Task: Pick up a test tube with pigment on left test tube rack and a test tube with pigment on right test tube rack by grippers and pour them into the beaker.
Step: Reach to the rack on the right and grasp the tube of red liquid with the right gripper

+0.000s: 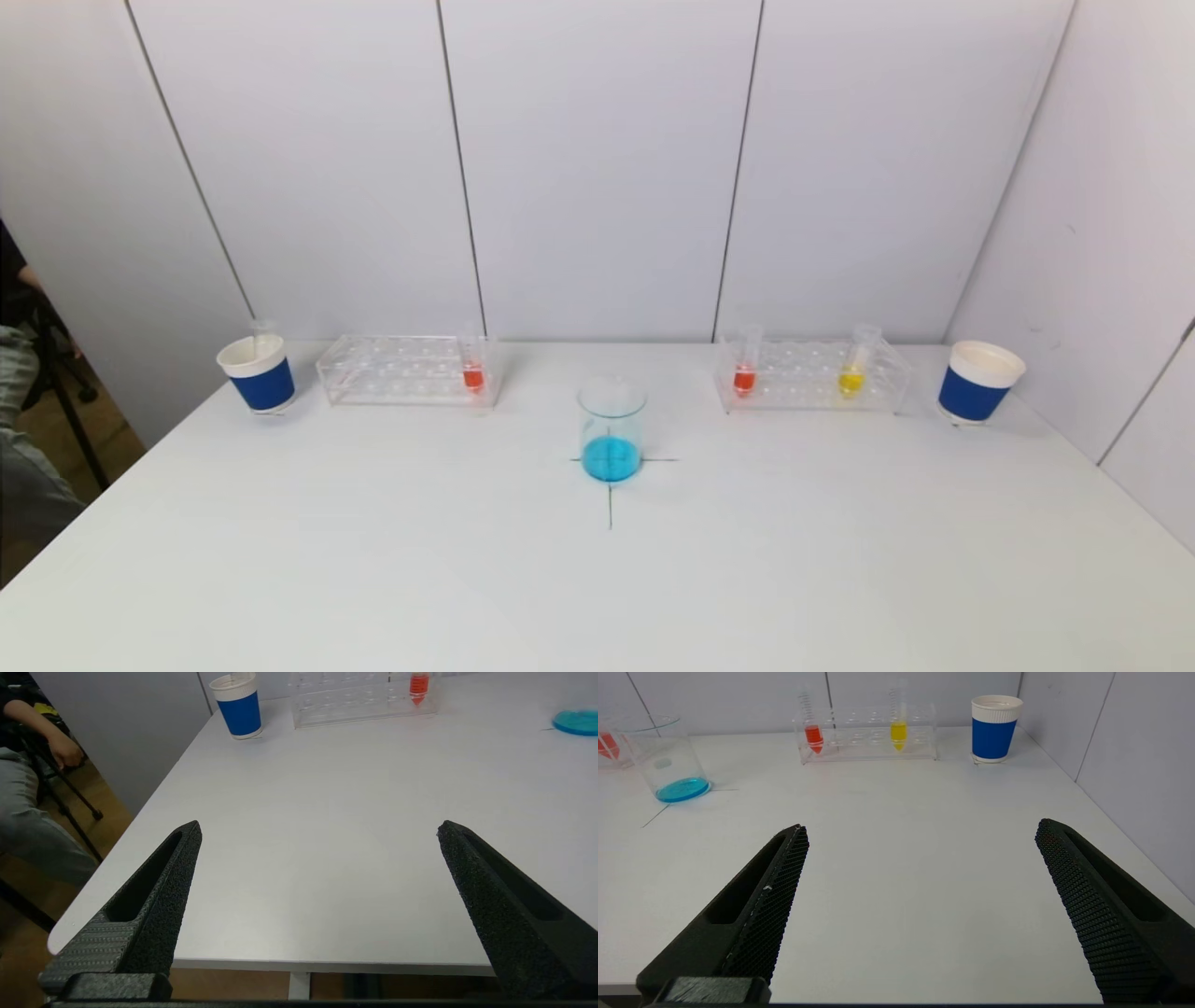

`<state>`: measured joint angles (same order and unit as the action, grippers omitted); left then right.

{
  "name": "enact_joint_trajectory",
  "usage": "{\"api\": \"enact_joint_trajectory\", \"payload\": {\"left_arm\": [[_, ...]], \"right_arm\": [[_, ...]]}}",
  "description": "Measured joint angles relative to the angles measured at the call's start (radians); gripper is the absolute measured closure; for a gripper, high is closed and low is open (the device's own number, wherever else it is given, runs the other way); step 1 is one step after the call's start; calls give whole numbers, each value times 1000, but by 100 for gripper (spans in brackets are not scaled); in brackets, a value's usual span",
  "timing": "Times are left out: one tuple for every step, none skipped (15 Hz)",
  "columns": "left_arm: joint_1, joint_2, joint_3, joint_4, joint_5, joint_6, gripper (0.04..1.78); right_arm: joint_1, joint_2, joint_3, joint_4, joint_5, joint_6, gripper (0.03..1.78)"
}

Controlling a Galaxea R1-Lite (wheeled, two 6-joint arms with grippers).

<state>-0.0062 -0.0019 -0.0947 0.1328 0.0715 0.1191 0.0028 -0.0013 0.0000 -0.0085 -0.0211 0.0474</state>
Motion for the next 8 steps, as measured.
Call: {"api": "enact_joint_trajectory", "payload": {"left_arm": [[0, 0, 6, -3, -20, -11, 6], [0, 0, 17, -3, -50, -22, 6], [0, -1, 34, -11, -84, -31, 6], [0, -1, 41, -19, -97, -40, 6], [0, -1, 45, -22, -97, -51, 6], [0, -1, 47, -23, -94, -70, 6], [0, -1, 47, -23, -90, -92, 6], [0, -1, 48, -23, -84, -119, 6]], "right_arm": [[0, 0, 0, 0, 0, 0, 4], [0, 0, 0, 0, 0, 0, 4], [0, 0, 0, 0, 0, 0, 4], [0, 0, 0, 0, 0, 0, 4], [0, 0, 0, 0, 0, 0, 4], [0, 0, 0, 0, 0, 0, 4], [0, 0, 0, 0, 0, 0, 4], [0, 0, 0, 0, 0, 0, 4]]}}
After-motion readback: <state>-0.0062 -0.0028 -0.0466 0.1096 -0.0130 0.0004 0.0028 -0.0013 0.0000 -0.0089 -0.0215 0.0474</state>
